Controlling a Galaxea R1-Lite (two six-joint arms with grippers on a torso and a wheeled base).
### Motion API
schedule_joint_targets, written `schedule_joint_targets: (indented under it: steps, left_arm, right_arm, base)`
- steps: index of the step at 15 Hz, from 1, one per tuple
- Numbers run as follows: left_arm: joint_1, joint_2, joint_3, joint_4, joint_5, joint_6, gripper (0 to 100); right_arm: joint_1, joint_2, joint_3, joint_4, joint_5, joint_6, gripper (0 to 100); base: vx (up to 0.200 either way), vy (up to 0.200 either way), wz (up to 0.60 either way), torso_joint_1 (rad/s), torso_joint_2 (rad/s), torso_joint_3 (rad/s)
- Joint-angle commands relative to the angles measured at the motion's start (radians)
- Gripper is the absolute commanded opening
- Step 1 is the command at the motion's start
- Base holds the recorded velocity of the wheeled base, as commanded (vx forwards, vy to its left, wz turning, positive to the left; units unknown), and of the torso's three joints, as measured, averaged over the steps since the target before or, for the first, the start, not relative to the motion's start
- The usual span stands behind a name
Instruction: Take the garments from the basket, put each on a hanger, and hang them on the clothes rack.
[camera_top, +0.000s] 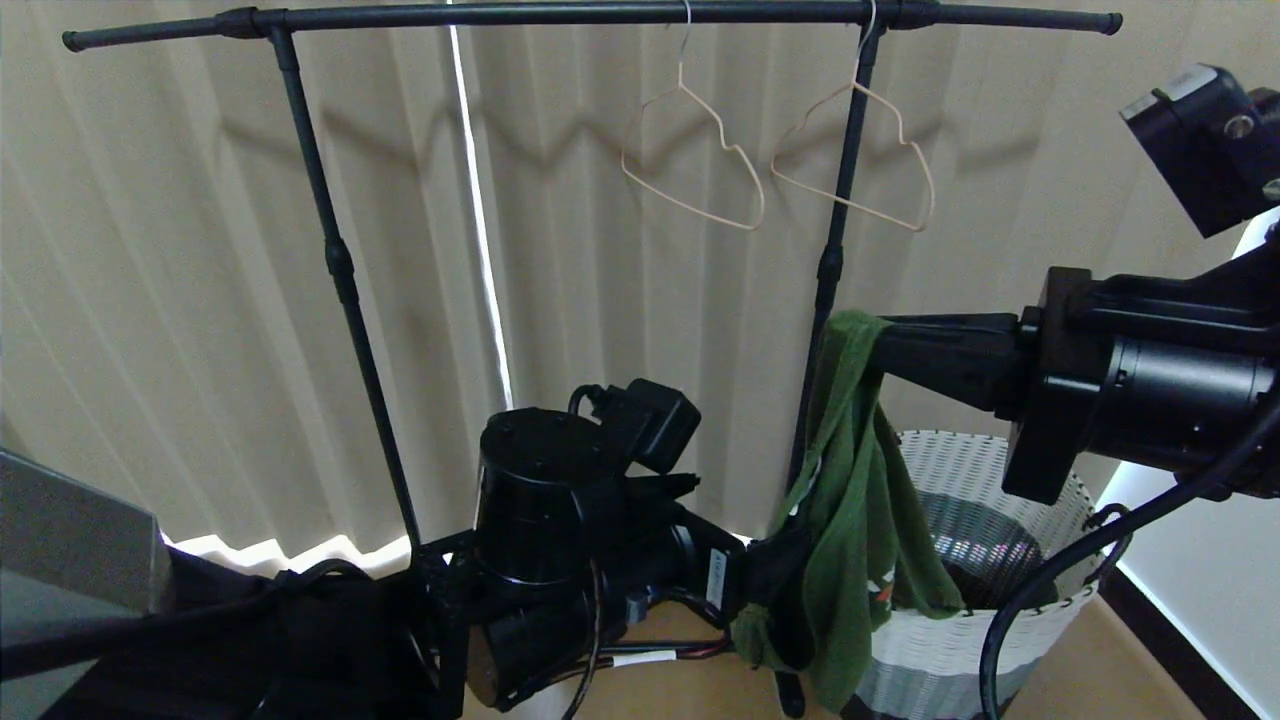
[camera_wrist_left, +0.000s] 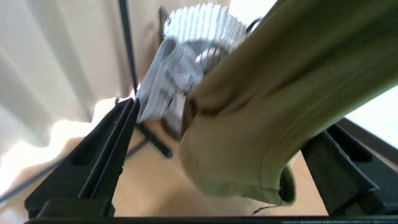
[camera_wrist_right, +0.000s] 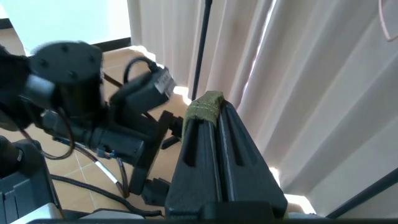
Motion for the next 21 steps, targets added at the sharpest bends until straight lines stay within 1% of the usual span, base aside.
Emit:
schedule_joint_targets:
  steps: [1, 5, 10, 11, 13, 14, 15, 16, 19, 20, 21]
  left_arm:
    - [0.014, -0.001, 0.055, 0.002, 0.006, 0.001, 100]
    - [0.015, -0.001, 0.135, 0.002, 0.034, 0.001, 100]
    - [0.014, -0.001, 0.155, 0.002, 0.035, 0.006, 100]
    - [0.014, -0.004, 0.161, 0.000, 0.037, 0.017, 0]
    - [0.006, -0.028, 0.166, -0.003, 0.044, 0.038, 0]
    - [-0.001, -0.062, 0.174, -0.012, 0.064, 0.047, 0]
    - [0.000, -0.119, 0.184, -0.023, 0.075, 0.052, 0]
    - [0.017, -0.211, 0.190, -0.004, 0.072, 0.070, 0]
    - [0.081, -0.441, 0.146, 0.226, 0.066, 0.073, 0]
    - [0.127, -0.547, 0.071, 0.390, 0.064, 0.075, 0]
    - [0.164, -0.594, 0.008, 0.477, 0.064, 0.075, 0]
  right_arm:
    - [0.000, -0.016, 0.000, 0.000, 0.000, 0.000, 0]
    - [0.000, -0.042, 0.012, 0.000, -0.001, 0.000, 0]
    - [0.000, -0.057, 0.015, 0.005, -0.003, -0.002, 0]
    - [0.000, -0.060, 0.015, 0.010, -0.003, -0.002, 0]
    - [-0.002, -0.060, 0.020, 0.010, -0.001, -0.002, 0]
    - [-0.002, -0.059, 0.023, 0.010, -0.001, -0.002, 0]
    - [-0.002, -0.056, 0.030, 0.011, -0.003, 0.000, 0]
    - [-0.003, -0.051, 0.053, 0.002, -0.004, 0.000, 0]
    - [-0.014, -0.043, 0.064, -0.004, -0.006, 0.001, 0]
    - [-0.017, -0.025, 0.063, -0.047, -0.006, 0.007, 0]
    - [-0.017, -0.010, 0.069, -0.096, -0.006, 0.007, 0]
  base:
    - [0.000, 0.000, 0.00, 0.000, 0.00, 0.000]
    - [0.000, 0.000, 0.00, 0.000, 0.00, 0.000]
    - [0.000, 0.000, 0.00, 0.000, 0.00, 0.000]
    - [0.000, 0.000, 0.00, 0.000, 0.00, 0.000]
    - [0.000, 0.000, 0.00, 0.000, 0.00, 0.000]
    - [0.000, 0.000, 0.00, 0.000, 0.00, 0.000]
    - [0.000, 0.000, 0.00, 0.000, 0.00, 0.000]
    - [0.000, 0.000, 0.00, 0.000, 0.00, 0.000]
    - [0.000, 0.000, 0.00, 0.000, 0.00, 0.000]
    - [0.000, 0.000, 0.00, 0.000, 0.00, 0.000]
    - [0.000, 0.000, 0.00, 0.000, 0.00, 0.000]
